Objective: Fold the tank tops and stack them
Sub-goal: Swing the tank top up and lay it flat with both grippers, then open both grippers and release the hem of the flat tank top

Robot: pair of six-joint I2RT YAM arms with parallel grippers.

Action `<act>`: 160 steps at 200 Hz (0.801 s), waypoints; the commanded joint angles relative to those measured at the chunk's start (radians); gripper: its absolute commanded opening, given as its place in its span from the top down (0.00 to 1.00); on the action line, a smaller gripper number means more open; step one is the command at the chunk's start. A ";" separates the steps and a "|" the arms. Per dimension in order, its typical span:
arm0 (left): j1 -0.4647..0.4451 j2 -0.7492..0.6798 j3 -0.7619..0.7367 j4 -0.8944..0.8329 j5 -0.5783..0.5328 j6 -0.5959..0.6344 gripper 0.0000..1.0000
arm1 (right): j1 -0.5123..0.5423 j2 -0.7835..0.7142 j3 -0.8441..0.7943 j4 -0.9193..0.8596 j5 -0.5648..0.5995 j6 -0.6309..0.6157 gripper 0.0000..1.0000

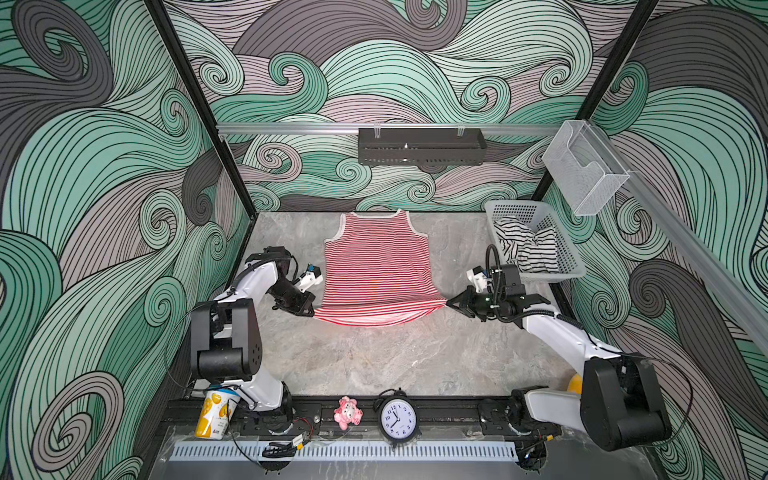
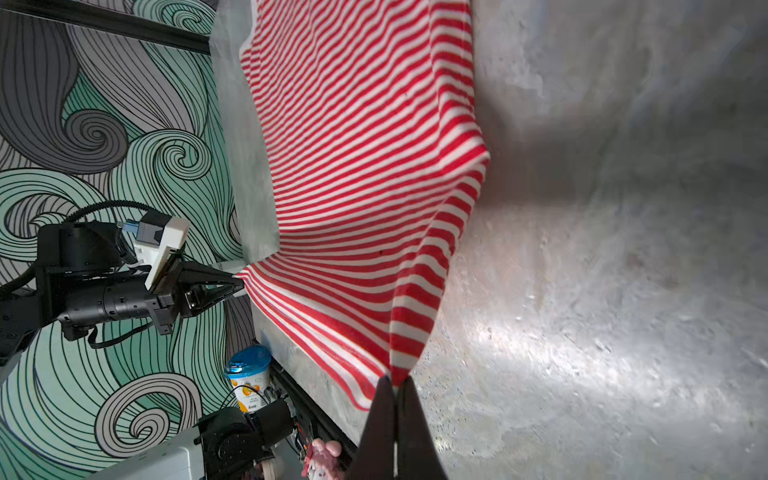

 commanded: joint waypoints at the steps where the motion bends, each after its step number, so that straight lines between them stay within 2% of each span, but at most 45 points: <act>1: -0.012 -0.017 -0.013 -0.104 -0.062 0.061 0.96 | -0.007 -0.050 -0.054 0.009 0.001 0.021 1.00; 33: -0.040 -0.010 -0.023 -0.162 -0.074 0.094 0.94 | 0.009 -0.079 -0.104 -0.044 0.038 0.008 1.00; 93: -0.141 -0.007 -0.088 -0.122 -0.148 0.066 0.89 | 0.124 -0.078 -0.150 -0.072 0.164 0.018 1.00; 121: -0.176 -0.003 -0.104 -0.103 -0.185 0.045 0.84 | 0.177 -0.071 -0.145 -0.133 0.259 0.009 1.00; 141: -0.176 0.000 -0.111 -0.092 -0.214 0.035 0.77 | 0.199 -0.086 -0.141 -0.181 0.331 0.006 1.00; 160: -0.176 -0.006 -0.115 -0.079 -0.259 0.024 0.65 | 0.220 -0.097 -0.132 -0.216 0.387 -0.001 0.84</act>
